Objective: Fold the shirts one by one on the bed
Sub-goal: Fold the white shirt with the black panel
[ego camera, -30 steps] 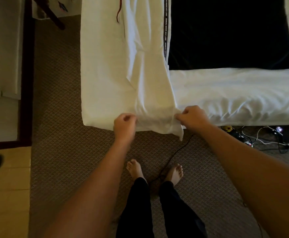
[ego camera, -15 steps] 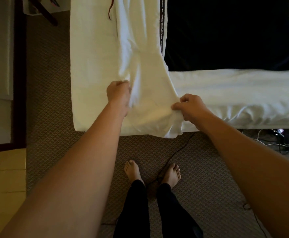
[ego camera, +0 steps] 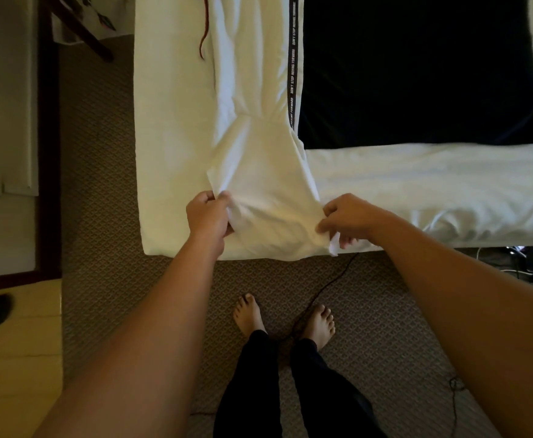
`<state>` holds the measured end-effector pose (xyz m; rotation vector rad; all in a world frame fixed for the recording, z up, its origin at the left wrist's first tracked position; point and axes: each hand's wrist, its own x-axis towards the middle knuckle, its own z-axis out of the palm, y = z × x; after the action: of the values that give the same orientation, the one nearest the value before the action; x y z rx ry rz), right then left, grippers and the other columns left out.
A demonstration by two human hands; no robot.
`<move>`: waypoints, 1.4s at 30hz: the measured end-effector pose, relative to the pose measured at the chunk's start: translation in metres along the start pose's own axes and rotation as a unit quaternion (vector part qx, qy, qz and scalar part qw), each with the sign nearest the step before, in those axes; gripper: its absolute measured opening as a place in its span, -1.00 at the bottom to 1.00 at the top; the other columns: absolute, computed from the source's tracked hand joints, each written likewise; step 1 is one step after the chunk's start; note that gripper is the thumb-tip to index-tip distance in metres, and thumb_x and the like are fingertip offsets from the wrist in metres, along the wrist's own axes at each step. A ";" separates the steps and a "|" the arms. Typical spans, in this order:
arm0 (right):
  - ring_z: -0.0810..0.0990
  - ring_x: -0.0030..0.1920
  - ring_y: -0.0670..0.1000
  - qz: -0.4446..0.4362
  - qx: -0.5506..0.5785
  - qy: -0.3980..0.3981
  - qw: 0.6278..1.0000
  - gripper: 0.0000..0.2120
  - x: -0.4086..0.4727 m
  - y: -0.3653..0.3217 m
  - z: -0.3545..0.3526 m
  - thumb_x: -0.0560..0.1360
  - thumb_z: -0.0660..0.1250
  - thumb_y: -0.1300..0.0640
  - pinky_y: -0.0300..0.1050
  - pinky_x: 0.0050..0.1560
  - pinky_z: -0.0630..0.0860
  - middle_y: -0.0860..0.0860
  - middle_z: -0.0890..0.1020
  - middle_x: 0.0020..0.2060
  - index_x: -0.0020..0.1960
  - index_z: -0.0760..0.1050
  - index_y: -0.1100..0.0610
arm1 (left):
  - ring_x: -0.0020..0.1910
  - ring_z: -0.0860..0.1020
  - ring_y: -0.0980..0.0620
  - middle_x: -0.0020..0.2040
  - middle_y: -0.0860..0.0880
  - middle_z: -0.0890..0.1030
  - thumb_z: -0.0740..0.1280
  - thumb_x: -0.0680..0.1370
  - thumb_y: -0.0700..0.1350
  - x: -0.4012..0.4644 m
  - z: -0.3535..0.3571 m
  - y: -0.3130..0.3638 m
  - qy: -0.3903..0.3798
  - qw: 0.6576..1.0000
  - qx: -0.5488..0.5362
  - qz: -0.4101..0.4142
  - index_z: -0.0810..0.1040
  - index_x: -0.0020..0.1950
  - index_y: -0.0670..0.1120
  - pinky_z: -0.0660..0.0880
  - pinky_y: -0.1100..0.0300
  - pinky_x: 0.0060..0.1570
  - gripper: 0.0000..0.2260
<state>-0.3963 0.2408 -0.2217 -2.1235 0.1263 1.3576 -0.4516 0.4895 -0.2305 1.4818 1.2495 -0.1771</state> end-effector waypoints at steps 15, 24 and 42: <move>0.59 -0.19 0.06 -0.070 -0.101 0.179 0.976 -0.85 0.014 -0.028 -0.027 0.50 0.34 0.03 0.00 -0.13 0.60 0.03 0.60 -0.18 -0.09 0.57 0.11 | -0.10 0.67 -0.13 -0.02 -0.14 0.68 0.46 0.46 0.11 0.009 0.009 0.042 0.004 0.999 -0.036 -0.027 0.64 -0.03 -0.16 0.63 -0.14 0.05 -0.67; 0.53 -0.33 0.09 -0.126 -0.090 0.207 0.966 -0.86 0.050 -0.084 -0.063 0.56 0.27 0.16 -0.02 -0.31 0.51 0.04 0.61 -0.29 -0.13 0.54 0.18 | -0.23 0.60 -0.08 -0.22 -0.07 0.65 0.44 0.47 0.05 0.052 0.021 0.083 0.022 0.990 -0.127 -0.052 0.60 -0.16 -0.13 0.56 0.07 -0.17 -0.76; 0.59 0.08 0.13 -0.190 -0.163 0.253 0.935 -0.69 0.215 -0.355 -0.139 0.59 0.18 0.15 -0.01 0.06 0.55 0.05 0.62 0.13 0.29 0.51 0.02 | -0.60 0.27 0.08 -0.47 -0.02 0.47 0.49 0.52 -0.03 0.201 0.031 0.217 -0.217 0.975 -0.042 -0.035 0.66 -0.06 -0.14 0.21 0.26 -0.54 -0.82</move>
<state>-0.0472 0.5048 -0.2085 -2.5669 -0.3119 0.6184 -0.1870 0.6254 -0.2441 1.2417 0.9416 -0.4635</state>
